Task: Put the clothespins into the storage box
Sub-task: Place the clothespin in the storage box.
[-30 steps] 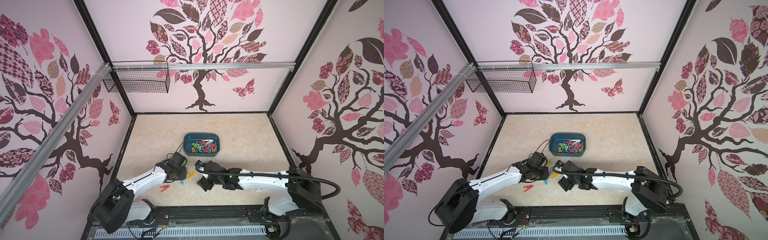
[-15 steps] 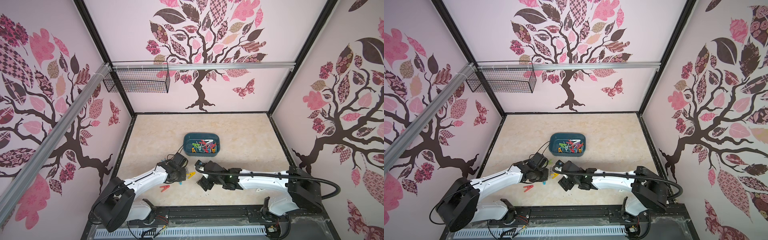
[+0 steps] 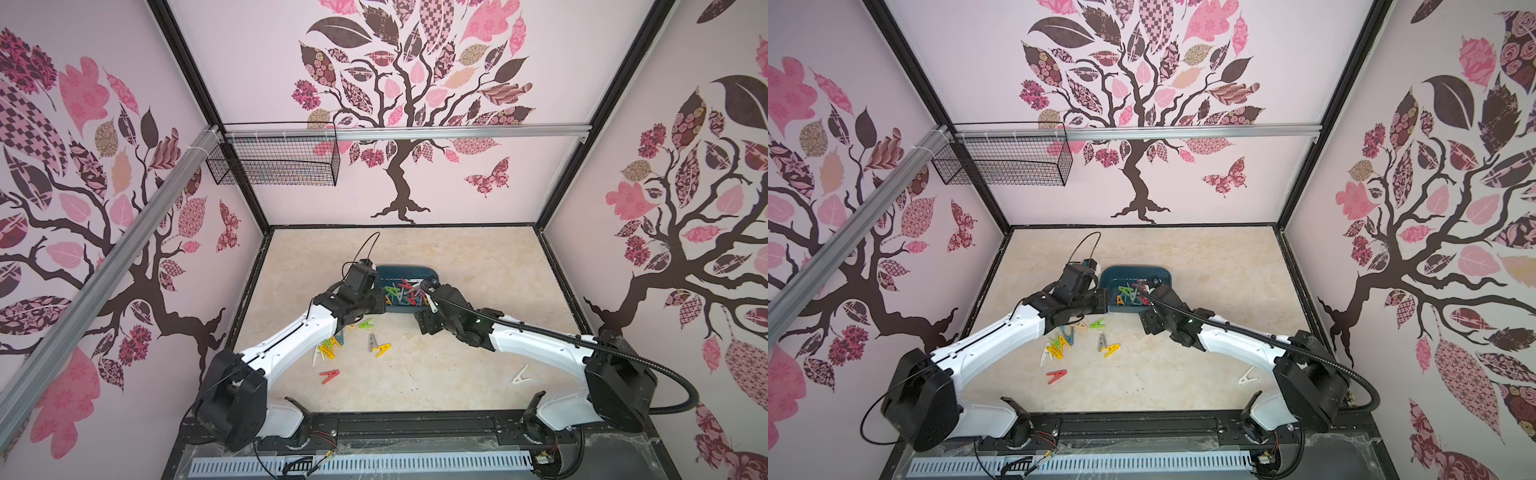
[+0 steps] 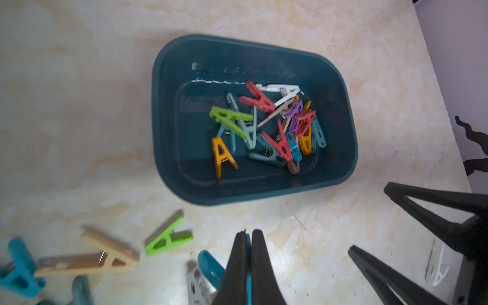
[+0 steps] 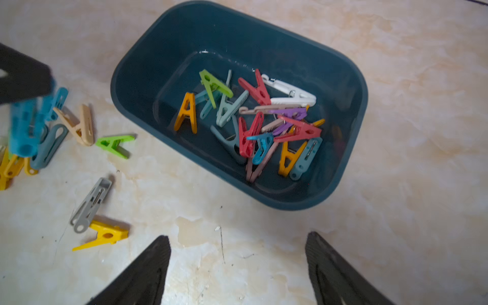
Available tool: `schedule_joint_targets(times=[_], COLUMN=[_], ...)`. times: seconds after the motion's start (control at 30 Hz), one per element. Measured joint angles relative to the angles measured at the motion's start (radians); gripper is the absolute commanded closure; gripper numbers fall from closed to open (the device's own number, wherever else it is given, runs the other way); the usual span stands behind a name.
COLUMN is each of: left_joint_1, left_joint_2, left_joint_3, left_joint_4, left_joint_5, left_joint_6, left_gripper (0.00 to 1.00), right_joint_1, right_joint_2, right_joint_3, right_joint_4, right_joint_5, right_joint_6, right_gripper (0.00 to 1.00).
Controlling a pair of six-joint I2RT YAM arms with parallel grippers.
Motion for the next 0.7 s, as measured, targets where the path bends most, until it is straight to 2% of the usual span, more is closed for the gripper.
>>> schedule_joint_targets(times=[0.17,0.37,0.57,0.7], left_joint_1=[0.016,0.046,0.053,0.053], left_joint_2=[0.146,0.257,0.208,0.042], left_joint_3=[0.093,0.170,0.170,0.117], left_joint_4=[0.083,0.150,0.135,0.106], left_joint_5=[0.000,0.002,0.007,0.018], left_joint_6=[0.029,0.051,0.059,0.050], left_gripper=[0.93,0.68,0.66,0.66], right_joint_1=[-0.016,-0.040,-0.045,-0.045], right_joint_2=[0.082,0.121,0.117,0.094], right_joint_3=[0.083,0.102,0.100,0.068], right_joint_4=[-0.015,-0.053,-0.056,-0.054], right_joint_5=[0.010,0.017,0.014,-0.023], right_joint_6=[0.030,0.069,0.080,0.096], right_gripper=[0.16,0.16,0.17,0.19])
